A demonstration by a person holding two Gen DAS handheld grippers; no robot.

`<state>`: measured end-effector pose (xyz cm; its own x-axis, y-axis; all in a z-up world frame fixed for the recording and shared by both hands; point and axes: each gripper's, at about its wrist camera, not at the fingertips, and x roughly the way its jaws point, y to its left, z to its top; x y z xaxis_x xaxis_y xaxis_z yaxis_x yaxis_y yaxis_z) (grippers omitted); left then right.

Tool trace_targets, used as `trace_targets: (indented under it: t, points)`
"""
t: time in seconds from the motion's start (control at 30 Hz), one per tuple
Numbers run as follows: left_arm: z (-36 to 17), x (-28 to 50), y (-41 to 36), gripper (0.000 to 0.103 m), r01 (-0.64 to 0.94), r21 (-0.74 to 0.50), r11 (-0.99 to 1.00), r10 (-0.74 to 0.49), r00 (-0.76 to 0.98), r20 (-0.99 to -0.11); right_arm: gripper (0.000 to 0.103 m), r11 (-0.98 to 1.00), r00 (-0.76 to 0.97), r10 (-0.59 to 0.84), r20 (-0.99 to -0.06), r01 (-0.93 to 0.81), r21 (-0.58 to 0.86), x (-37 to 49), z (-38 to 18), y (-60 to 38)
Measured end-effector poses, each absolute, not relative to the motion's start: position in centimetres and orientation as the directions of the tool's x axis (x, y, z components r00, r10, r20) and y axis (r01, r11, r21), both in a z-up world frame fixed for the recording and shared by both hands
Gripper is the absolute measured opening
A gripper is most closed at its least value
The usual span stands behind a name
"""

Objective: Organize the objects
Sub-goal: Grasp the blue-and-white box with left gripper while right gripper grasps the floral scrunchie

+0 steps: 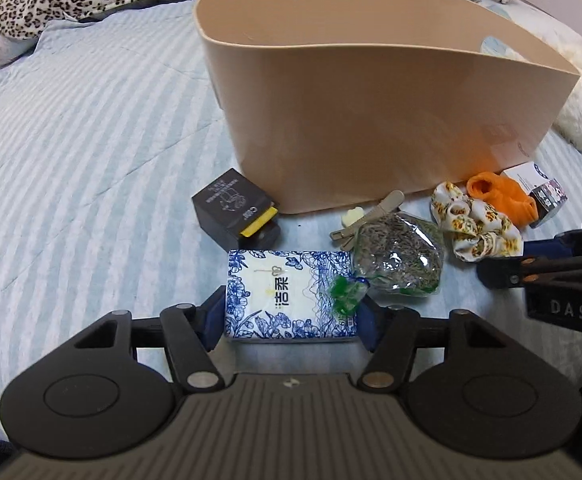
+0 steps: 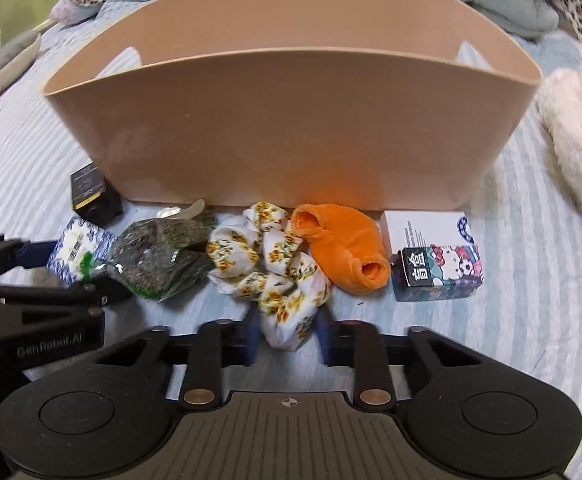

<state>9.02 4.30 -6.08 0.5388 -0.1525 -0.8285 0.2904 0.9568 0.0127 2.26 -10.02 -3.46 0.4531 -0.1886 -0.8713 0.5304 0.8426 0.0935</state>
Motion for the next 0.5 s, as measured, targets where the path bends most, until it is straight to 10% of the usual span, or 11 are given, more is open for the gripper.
trace_targets:
  t: [0.5]
  points:
    - [-1.3, 6.5, 5.3, 0.064, 0.298, -0.028, 0.954, -0.207, 0.592, -0.779, 0.011, 0.781, 0.586, -0.238, -0.774, 0.59, 0.207, -1.6, 3.0, -11.2]
